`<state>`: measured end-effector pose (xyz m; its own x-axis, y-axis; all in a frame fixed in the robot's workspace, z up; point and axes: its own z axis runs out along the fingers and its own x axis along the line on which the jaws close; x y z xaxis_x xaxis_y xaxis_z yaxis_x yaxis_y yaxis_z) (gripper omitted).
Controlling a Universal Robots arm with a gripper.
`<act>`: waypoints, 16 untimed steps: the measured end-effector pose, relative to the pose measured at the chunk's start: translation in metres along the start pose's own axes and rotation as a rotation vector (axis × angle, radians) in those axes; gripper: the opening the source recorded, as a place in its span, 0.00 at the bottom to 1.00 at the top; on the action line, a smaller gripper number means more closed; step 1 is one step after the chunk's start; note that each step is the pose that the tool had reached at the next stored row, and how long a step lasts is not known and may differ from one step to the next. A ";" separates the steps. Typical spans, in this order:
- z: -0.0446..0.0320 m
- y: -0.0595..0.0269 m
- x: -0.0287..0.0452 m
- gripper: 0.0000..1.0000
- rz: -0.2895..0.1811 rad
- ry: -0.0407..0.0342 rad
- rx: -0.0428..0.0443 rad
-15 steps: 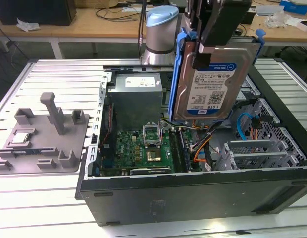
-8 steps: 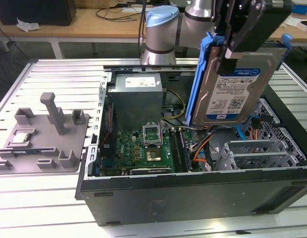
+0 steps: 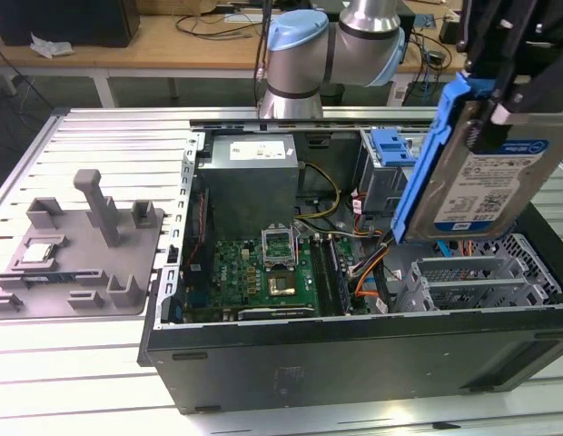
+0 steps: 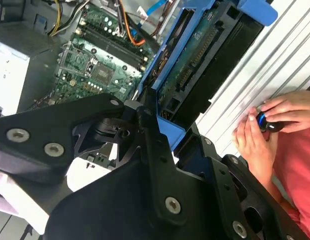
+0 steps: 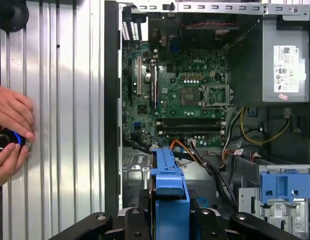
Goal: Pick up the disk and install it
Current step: 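Insert the disk into the insertion slot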
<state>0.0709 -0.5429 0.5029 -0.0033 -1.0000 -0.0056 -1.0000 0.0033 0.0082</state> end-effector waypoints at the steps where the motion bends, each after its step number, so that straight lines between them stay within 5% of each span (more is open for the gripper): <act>1: 0.0000 -0.0039 0.0011 0.37 0.000 -0.0011 0.0000; 7: 0.0000 -0.0308 0.0041 0.37 0.000 -0.0047 0.0000; 16: 0.0015 -0.0374 0.0041 0.37 0.000 -0.0047 0.0000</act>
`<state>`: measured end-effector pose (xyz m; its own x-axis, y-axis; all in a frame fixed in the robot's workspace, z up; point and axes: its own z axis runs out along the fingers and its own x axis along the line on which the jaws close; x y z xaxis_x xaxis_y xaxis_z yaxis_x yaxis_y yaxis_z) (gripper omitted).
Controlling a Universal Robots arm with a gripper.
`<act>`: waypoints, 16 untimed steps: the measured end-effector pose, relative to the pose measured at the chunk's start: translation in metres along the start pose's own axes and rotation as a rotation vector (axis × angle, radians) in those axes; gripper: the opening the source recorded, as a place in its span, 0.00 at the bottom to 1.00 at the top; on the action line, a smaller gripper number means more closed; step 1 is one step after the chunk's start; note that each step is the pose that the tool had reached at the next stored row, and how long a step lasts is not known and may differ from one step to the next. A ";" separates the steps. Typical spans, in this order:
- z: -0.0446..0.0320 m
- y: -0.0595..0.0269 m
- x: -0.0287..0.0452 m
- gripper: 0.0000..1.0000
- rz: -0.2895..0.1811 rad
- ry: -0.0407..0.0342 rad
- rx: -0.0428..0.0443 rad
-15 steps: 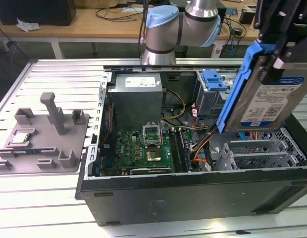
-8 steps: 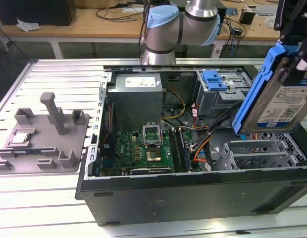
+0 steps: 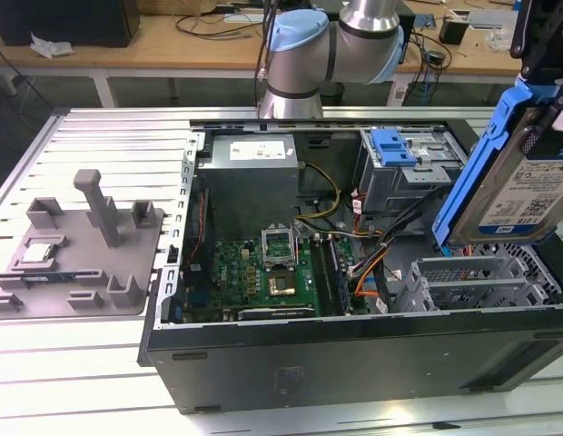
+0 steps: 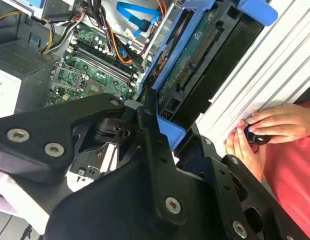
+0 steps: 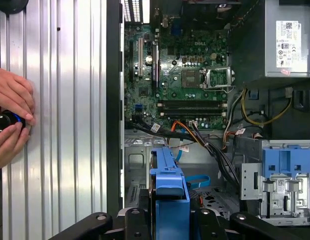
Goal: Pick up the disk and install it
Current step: 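Insert the disk into the insertion slot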
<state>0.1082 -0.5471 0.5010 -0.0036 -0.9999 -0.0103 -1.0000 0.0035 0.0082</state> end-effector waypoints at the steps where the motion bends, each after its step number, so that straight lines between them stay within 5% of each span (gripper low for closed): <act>1: 0.0000 0.0000 0.0000 0.37 0.000 0.0000 0.0000; 16: 0.0023 -0.0025 0.0000 0.37 0.000 -0.0001 0.0000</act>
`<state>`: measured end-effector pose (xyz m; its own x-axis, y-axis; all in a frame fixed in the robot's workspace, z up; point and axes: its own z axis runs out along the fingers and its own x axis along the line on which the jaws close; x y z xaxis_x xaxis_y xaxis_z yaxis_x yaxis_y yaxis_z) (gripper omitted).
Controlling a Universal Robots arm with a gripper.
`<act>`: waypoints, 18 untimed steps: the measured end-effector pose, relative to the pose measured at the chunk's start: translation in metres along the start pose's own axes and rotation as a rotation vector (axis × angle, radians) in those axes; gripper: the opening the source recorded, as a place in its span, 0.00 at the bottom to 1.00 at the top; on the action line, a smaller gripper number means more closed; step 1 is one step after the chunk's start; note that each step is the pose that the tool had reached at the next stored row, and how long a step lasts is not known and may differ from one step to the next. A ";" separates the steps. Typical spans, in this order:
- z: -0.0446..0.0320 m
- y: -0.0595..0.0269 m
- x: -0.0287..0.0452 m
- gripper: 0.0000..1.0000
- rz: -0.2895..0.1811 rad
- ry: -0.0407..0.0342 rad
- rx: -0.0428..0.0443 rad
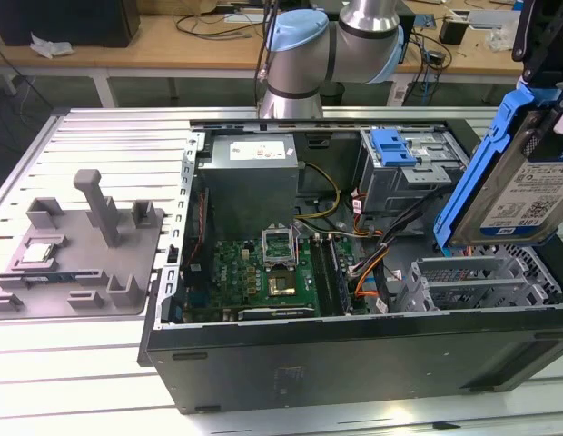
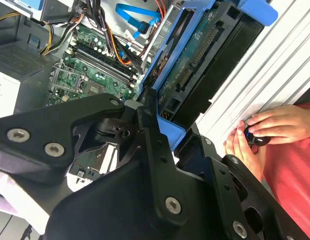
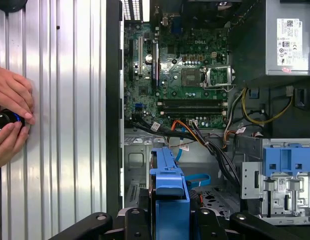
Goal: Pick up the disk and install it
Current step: 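Insert the disk into the insertion slot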
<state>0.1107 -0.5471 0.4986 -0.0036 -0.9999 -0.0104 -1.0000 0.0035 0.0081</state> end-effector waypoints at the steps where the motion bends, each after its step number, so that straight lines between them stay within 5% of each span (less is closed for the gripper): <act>1: 0.0002 -0.0001 0.0000 0.37 0.000 -0.0001 -0.0001; 18: 0.0046 -0.0007 -0.0027 0.37 0.000 -0.0016 -0.0001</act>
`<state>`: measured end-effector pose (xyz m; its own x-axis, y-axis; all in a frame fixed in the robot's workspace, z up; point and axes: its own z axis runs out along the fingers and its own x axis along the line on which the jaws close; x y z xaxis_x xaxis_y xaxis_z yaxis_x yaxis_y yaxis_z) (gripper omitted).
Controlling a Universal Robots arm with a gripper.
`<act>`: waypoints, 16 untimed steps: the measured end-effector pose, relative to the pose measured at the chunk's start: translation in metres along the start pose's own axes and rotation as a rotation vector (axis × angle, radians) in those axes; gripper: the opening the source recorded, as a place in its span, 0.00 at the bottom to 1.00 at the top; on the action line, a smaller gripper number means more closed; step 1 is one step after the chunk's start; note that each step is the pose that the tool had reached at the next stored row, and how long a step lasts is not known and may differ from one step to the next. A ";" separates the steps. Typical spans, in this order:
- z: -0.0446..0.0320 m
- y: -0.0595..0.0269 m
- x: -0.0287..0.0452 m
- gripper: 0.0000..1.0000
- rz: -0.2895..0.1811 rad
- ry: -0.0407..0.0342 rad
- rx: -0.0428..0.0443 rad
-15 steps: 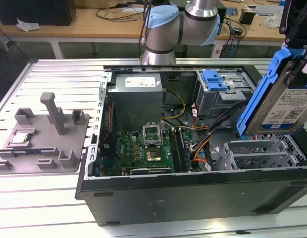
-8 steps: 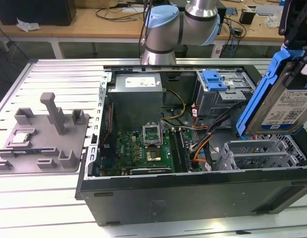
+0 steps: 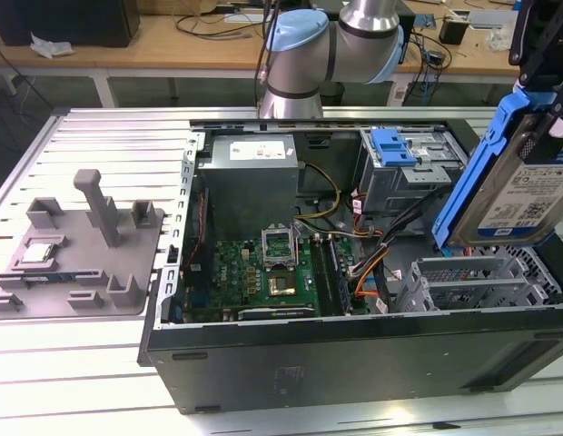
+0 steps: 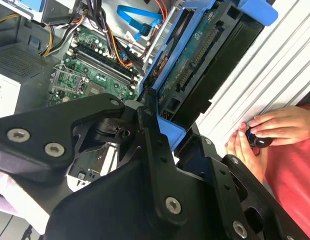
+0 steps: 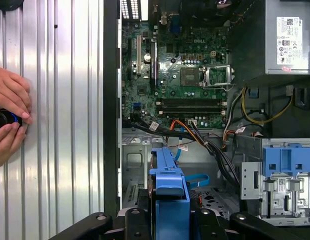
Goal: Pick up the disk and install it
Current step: 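Insert the disk into the insertion slot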
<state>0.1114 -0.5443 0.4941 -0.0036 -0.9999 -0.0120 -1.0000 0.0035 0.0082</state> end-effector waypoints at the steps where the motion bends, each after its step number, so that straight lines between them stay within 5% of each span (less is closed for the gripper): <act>1: 0.0003 0.0000 -0.0003 0.37 0.000 0.0000 0.0000; 16: 0.0068 -0.0013 -0.0014 0.37 0.000 0.0001 0.0000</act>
<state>0.1126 -0.5428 0.4873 -0.0036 -0.9999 -0.0119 -1.0000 0.0035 0.0082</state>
